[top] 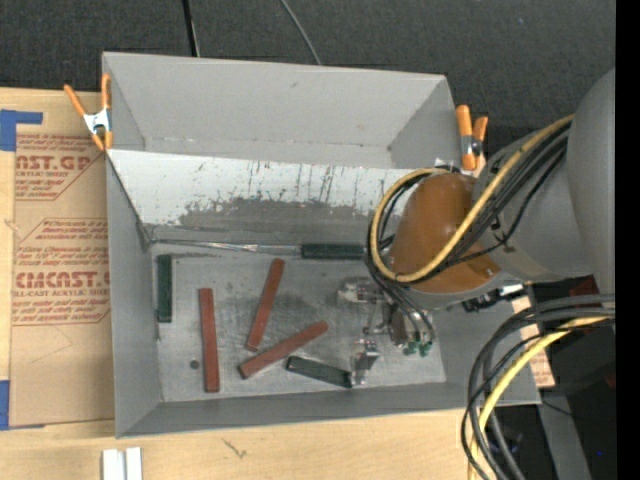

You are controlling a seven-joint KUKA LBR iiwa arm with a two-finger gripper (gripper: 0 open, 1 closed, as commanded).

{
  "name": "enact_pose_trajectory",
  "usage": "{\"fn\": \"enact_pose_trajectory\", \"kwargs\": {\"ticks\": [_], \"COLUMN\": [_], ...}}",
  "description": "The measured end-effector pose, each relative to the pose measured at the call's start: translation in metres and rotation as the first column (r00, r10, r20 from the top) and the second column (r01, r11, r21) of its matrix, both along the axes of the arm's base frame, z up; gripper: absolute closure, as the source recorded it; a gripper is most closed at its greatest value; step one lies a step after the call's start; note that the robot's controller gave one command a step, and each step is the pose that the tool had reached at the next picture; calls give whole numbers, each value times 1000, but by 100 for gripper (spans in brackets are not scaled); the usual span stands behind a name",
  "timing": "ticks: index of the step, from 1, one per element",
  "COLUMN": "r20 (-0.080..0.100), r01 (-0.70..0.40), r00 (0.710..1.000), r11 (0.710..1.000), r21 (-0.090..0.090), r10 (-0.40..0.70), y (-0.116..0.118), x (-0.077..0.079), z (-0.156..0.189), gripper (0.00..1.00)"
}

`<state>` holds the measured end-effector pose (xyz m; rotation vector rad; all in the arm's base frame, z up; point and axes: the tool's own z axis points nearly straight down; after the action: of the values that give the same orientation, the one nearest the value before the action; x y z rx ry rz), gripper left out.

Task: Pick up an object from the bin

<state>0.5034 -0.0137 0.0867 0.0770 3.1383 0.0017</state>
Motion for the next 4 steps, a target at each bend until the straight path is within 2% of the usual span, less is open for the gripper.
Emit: {"fn": "enact_pose_trajectory", "kwargs": {"ticks": [1, 2, 3, 4], "r20": [3, 11, 0, 0], "r01": [-106, -105, -119, -120], "r00": [994, 994, 993, 993], "r11": [994, 995, 993, 993], "r21": [-6, -4, -1, -1], "r10": [106, 105, 119, 120], "y": [46, 47, 37, 37], "x": [19, 19, 21, 21], "z": [-8, -13, 125, 125], "gripper": [100, 100, 100, 100]}}
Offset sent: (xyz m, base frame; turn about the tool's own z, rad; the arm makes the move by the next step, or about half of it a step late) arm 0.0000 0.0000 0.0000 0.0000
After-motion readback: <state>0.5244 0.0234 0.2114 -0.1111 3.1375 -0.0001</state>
